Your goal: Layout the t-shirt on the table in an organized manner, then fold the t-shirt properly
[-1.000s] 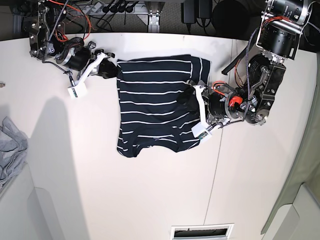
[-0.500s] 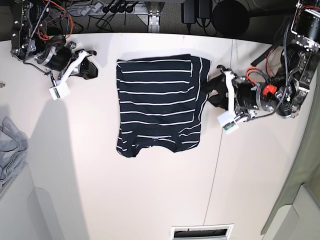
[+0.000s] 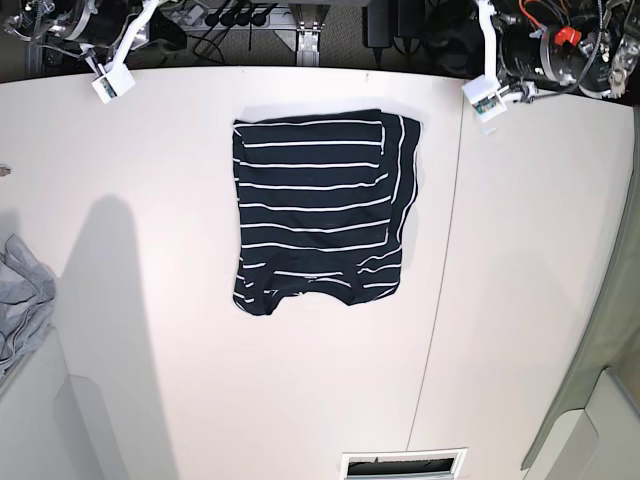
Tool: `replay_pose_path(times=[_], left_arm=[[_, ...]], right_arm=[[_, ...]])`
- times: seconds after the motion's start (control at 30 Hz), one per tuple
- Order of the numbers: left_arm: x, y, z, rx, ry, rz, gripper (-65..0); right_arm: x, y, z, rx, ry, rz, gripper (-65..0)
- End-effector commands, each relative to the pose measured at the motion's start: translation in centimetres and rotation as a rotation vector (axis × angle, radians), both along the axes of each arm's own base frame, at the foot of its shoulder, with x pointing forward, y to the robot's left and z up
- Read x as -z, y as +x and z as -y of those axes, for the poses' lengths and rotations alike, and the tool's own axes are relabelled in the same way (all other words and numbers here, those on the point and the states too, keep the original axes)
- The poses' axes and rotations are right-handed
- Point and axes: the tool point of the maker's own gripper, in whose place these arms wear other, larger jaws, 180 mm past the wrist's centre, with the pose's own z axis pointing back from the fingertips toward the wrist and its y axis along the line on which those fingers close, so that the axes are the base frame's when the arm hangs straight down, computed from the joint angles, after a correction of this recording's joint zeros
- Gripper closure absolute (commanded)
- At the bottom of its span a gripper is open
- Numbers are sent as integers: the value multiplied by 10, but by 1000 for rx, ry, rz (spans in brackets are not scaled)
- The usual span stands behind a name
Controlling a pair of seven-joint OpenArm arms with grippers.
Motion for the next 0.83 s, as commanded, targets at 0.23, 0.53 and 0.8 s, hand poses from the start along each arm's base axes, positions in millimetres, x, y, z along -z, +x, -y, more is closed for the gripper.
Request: replay_pose_path(times=[0.23, 0.53, 0.8], left_arm=[[74, -81, -16, -142, 77, -134, -314], [158, -112, -6, -230, 70, -330, -314], [201, -98, 10, -206, 188, -406, -314]], right_arm=[[38, -68, -9, -131, -44, -142, 0], [108, -107, -11, -336, -146, -283, 0], [127, -78, -30, -315, -143, -274, 0]])
